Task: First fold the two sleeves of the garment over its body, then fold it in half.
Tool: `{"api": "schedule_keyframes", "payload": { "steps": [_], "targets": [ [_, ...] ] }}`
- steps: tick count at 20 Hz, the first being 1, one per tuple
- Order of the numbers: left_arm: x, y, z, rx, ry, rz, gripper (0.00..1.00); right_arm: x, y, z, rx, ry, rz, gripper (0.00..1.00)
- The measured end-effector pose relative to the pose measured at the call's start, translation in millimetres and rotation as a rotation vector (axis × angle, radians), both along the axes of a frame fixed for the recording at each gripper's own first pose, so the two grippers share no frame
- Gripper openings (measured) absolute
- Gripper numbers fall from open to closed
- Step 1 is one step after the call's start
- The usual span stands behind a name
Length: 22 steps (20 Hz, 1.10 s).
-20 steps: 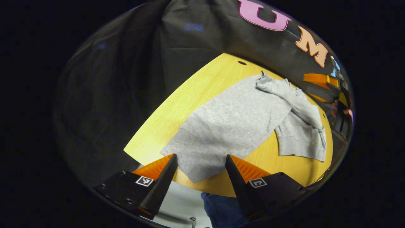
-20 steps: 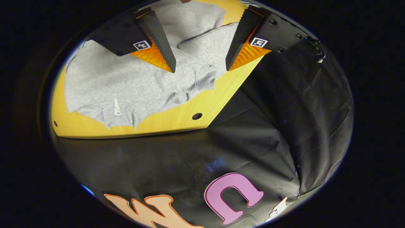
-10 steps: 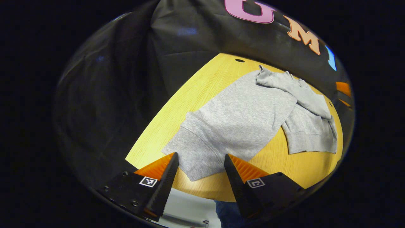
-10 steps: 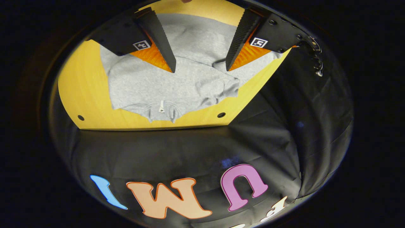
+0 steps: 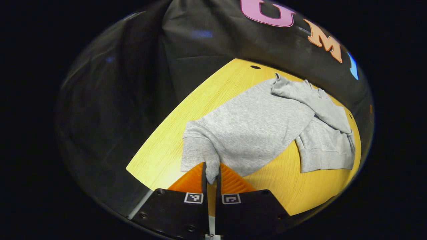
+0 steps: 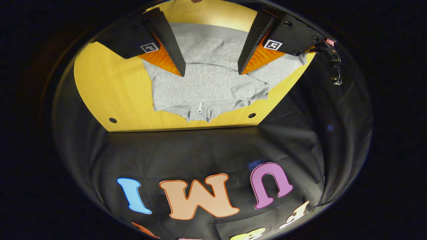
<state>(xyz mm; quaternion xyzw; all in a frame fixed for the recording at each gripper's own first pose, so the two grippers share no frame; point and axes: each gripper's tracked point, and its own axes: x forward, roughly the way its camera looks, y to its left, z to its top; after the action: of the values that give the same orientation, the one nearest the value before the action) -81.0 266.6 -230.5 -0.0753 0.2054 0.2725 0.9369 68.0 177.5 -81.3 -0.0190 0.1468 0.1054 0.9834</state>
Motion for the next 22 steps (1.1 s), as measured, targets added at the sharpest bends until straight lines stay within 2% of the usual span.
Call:
{"api": "schedule_keyframes", "payload": {
  "steps": [4, 5, 6, 8, 9, 10, 11, 13, 14, 15, 16, 17, 22],
  "targets": [
    [1, 1, 2, -0.060, -0.018, 0.038, 0.02, -5, -16, 9, 0.018, -0.026, -0.037, 0.98],
    [5, 1, 1, -0.089, -0.029, 0.040, 0.02, -8, -21, 11, 0.023, -0.032, -0.046, 0.94],
    [7, 0, 3, -0.121, -0.043, 0.041, 0.01, -10, -27, 13, 0.022, -0.037, -0.056, 0.98],
    [11, -3, 7, -0.173, -0.070, 0.040, 0.01, -15, -36, 13, 0.014, -0.042, -0.071, 0.98],
    [11, -4, 8, -0.185, -0.072, 0.045, 0.01, -17, -39, 12, 0.010, -0.042, -0.076, 0.98],
    [11, -4, 13, -0.190, -0.081, 0.052, 0.01, -19, -43, 13, 0.006, -0.043, -0.081, 0.94],
    [12, -7, 22, -0.198, -0.101, 0.049, 0.02, -20, -48, 13, 0.001, -0.046, -0.086, 0.98],
    [19, -16, 39, -0.202, -0.143, 0.036, 0.02, -23, -56, 14, -0.004, -0.049, -0.094, 0.98],
    [21, -22, 49, -0.199, -0.155, 0.025, 0.01, -24, -59, 16, -0.003, -0.049, -0.095, 0.94],
    [27, -30, 58, -0.194, -0.169, 0.004, 0.05, -24, -63, 17, -0.002, -0.053, -0.096, 0.94],
    [33, -40, 69, -0.189, -0.182, -0.024, 0.02, -25, -67, 19, -0.004, -0.056, -0.097, 0.98],
    [39, -50, 80, -0.178, -0.194, -0.054, 0.01, -26, -73, 19, -0.008, -0.060, -0.100, 0.98],
    [65, -107, 125, -0.047, -0.203, -0.242, 0.02, -36, -99, 22, -0.019, -0.056, -0.103, 0.98]
  ]
}}
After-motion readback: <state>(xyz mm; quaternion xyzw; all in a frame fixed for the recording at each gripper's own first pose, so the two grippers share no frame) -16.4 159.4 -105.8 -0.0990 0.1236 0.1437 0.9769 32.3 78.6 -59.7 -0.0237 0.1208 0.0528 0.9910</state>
